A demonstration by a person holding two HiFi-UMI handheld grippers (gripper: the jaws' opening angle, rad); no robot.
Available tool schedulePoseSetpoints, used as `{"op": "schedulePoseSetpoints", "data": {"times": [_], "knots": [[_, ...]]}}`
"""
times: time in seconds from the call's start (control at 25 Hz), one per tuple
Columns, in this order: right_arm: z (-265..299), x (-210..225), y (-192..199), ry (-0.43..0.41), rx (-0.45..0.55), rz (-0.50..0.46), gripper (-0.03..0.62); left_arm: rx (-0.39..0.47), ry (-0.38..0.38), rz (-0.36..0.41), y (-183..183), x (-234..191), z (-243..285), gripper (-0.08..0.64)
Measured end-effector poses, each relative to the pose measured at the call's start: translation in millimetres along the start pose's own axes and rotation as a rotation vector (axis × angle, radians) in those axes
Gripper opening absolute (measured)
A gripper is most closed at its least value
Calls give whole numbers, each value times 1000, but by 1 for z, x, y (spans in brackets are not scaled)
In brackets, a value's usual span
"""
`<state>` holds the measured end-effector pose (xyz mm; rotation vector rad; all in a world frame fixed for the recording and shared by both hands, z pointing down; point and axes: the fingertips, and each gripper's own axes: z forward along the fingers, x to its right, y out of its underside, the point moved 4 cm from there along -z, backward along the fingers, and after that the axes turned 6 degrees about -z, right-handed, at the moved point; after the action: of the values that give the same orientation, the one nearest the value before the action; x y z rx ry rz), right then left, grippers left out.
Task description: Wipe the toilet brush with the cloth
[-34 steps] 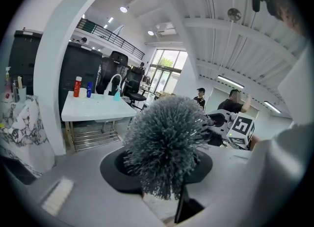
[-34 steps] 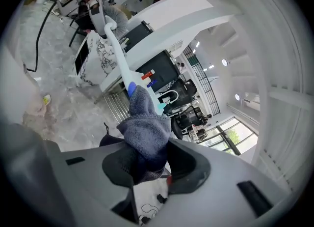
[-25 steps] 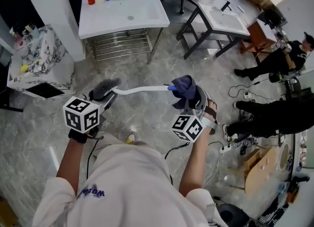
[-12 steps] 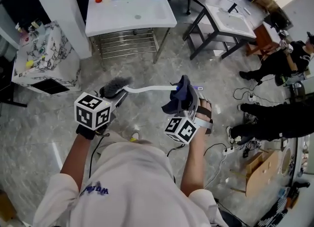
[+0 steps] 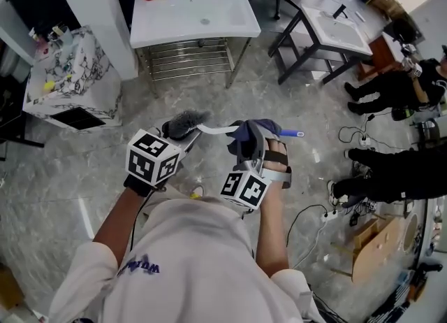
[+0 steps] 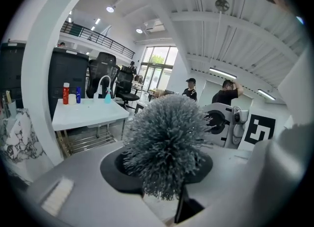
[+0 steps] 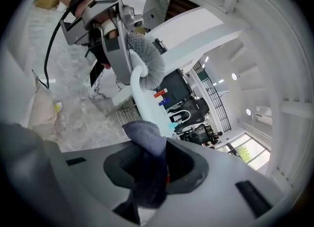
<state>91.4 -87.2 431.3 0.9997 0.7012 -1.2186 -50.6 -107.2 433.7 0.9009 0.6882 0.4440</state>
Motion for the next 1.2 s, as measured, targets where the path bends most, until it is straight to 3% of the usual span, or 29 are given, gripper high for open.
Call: {"op": "schedulePoseSetpoints", "data": {"times": [0.32,0.64,0.92,1.2], "knots": [[-6,-4,-18,-14,35,8,107,7,-3,3,3,6,3,153],[-6,-13,-33,-31,49,-15,118,17,-38,-41,11,7,4,150],[-15,-27,-64,-57,120,-43,104,-3,-46,-45,16,14,9,150],[-14,-28,-58,-45,123,-29,114,-5,-51,-35,17,9,5,152]]}}
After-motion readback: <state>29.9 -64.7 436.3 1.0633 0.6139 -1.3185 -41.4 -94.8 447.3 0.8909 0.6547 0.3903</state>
